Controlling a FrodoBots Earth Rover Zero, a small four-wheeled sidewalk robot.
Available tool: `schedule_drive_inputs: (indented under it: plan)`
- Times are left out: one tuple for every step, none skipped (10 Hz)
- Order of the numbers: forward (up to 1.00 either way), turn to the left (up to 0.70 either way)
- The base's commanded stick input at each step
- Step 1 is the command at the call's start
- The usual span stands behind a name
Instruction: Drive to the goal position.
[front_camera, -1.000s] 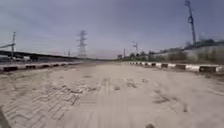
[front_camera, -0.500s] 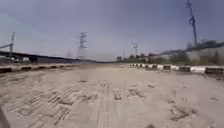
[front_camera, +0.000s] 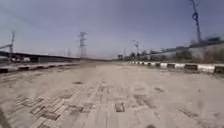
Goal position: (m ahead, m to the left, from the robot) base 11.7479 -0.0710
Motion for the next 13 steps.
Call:
schedule_drive_inputs:
  plan:
    - [1.00,0.00]
    - [1.00,0.00]
    - [1.00,0.00]
    - [1.00,0.00]
    - [1.00,0.00]
    - [1.00,0.00]
    - [1.00,0.00]
    - [1.00,0.00]
    - [1.00,0.00]
    - [1.00,0.00]
    - [1.00,0.00]
    - [1.00,0.00]
    - [1.00,0.00]
